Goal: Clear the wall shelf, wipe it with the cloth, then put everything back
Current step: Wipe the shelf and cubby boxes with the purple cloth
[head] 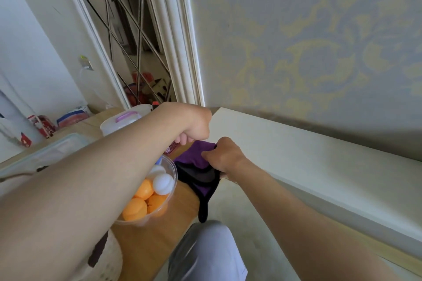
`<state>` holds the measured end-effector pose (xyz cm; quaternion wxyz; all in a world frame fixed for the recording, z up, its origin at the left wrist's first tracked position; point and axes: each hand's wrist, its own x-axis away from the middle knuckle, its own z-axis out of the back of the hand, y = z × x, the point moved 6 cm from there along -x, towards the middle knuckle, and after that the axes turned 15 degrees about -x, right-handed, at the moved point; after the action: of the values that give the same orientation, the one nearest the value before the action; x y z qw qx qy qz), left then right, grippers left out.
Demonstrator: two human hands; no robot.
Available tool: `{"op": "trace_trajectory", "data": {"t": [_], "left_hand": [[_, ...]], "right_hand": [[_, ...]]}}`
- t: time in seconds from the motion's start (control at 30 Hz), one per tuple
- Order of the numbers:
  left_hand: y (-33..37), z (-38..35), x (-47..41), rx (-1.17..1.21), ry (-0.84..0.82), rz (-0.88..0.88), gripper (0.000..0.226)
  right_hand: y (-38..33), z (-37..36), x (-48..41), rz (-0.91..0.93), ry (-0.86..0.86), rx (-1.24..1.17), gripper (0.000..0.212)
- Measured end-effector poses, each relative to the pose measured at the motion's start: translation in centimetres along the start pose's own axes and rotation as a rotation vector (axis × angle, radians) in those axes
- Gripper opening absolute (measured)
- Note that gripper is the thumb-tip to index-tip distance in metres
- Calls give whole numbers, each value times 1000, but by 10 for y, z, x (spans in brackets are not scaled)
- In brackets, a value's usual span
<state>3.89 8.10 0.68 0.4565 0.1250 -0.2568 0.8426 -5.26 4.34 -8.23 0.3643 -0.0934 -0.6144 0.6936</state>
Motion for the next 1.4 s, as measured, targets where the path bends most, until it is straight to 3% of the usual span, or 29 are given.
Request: {"op": "trace_trajectory", "data": {"t": [0.2, 0.27, 0.33, 0.53, 0.67, 1.1, 1.4], "left_hand": [[-2, 5, -3, -53, 46, 14, 23], [0, 6, -3, -60, 64, 15, 22], [6, 8, -1, -76, 74, 7, 20], [21, 10, 1, -118, 94, -47, 18], [42, 12, -9, -81, 170, -87, 17], [84, 35, -1, 89, 338, -161, 9], [122, 51, 8, 352, 444, -177, 23]], "right_hand": [[-5, 23, 13, 22, -14, 308, 9], [-4, 23, 14, 44, -11, 277, 31], [-3, 19, 14, 69, -24, 217, 38], [4, 26, 11, 128, 18, 200, 30], [6, 46, 19, 181, 56, 246, 41], [6, 124, 43, 294, 244, 24, 26], [21, 172, 72, 236, 343, -100, 25]]}}
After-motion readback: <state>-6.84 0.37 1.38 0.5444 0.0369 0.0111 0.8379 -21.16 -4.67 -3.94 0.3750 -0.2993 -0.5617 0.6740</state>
